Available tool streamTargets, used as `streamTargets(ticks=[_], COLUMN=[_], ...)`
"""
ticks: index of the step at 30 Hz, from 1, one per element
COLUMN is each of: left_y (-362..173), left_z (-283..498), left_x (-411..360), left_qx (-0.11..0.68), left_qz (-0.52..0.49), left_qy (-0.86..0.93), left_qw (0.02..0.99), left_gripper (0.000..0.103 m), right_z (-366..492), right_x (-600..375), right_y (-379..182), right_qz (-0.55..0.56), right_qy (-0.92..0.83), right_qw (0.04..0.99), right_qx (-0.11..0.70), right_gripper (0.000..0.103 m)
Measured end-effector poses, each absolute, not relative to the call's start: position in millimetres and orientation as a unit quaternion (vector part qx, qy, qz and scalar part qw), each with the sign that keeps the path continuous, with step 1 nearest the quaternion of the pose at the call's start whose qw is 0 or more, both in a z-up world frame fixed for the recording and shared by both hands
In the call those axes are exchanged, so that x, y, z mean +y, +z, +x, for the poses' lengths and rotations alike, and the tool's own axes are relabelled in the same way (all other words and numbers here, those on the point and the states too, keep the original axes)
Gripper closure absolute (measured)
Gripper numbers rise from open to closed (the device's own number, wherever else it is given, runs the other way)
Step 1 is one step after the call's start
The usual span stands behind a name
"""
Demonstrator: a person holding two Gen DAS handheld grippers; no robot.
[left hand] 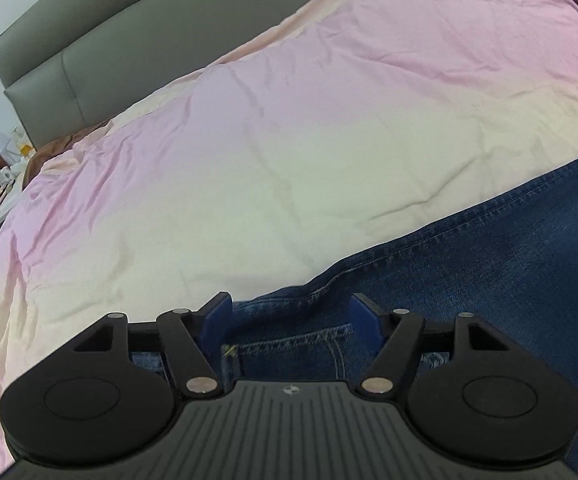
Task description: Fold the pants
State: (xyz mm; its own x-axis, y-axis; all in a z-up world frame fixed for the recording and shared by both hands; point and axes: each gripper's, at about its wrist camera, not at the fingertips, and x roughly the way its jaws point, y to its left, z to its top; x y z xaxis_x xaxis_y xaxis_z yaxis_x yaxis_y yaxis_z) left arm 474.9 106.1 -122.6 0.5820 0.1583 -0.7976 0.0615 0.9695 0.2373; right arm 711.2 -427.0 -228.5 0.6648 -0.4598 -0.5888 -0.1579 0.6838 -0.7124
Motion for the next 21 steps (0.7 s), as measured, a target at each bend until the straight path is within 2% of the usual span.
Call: streamTargets(ticks=[7, 9, 16, 21], left_y=[-88.7, -89.5, -137.4, -176.0], left_z=[387.5, 360.8, 287.7, 279.1], left_x=[188.2, 214.6, 283.1, 313.3], left_qx=[0.441, 0.437, 0.413, 0.377], left_qz=[-0.012, -0.072, -0.282, -0.377], left_qy=[0.103, 0.118, 0.157, 0.180], left_qw=[0.892, 0.889, 0.852, 0.827], left_gripper=[0.024, 0.021, 0.019, 0.018], right_z=[625.0, 595.9, 500.7, 457.0], right_x=[-370.7, -348.1, -262.7, -206.0], right_y=[-210.2, -211.6, -226.6, -240.6], right_qz=[-0.245, -0.211, -0.057, -0.005], right_qy=[0.011, 0.047, 0.152, 0.187], right_qw=[0.874, 0.881, 0.890, 0.885], right_qx=[0.419, 0.420, 0.425, 0.426], right_gripper=[0.049, 0.049, 0.049, 0.049])
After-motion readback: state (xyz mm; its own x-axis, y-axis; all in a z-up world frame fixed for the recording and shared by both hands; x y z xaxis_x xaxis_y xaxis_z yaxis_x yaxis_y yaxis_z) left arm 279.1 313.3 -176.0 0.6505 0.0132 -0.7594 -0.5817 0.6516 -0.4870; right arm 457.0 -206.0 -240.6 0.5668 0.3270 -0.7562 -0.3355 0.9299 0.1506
